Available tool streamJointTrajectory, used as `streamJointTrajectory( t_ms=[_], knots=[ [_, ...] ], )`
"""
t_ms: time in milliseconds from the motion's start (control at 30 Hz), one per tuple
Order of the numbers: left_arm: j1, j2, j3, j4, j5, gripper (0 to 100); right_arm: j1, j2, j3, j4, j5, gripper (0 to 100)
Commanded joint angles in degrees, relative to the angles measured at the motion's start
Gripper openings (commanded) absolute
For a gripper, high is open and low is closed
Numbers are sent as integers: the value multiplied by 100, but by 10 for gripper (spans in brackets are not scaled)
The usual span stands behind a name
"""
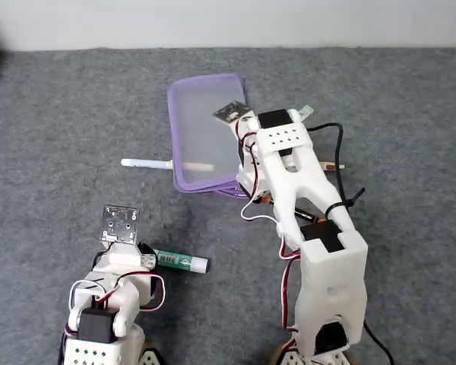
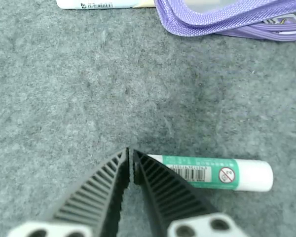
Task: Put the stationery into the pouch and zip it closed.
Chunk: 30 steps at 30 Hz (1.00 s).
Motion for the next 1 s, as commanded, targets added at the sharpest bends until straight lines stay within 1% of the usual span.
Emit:
streamJointTrajectory(
  t_ms=[0, 100, 233, 333, 500, 633, 833, 967],
  knots=[
    [-26, -53, -57, 53, 44, 14, -66, -92, -281, 31, -18, 193],
    [-26, -53, -57, 53, 44, 14, -66, -92, -281, 40, -18, 192],
    [-26, -53, -57, 53, 44, 14, -66, -251, -299, 189, -9, 145],
    [-26, -53, -57, 53, 44, 14, -48, -514, -308, 189, 0, 133],
    [-26, -53, -57, 53, 44, 14, -57, -787, -308, 268, 404, 128],
    [-26, -53, -57, 53, 44, 14, -31, -936, -308, 462, 642, 54],
    [-26, -53, -57, 53, 44, 14, -48, -971, -308, 558, 686, 50],
    [-26, -53, -57, 53, 44, 14, -66, -1138, -422, 725, 1002, 33]
  ],
)
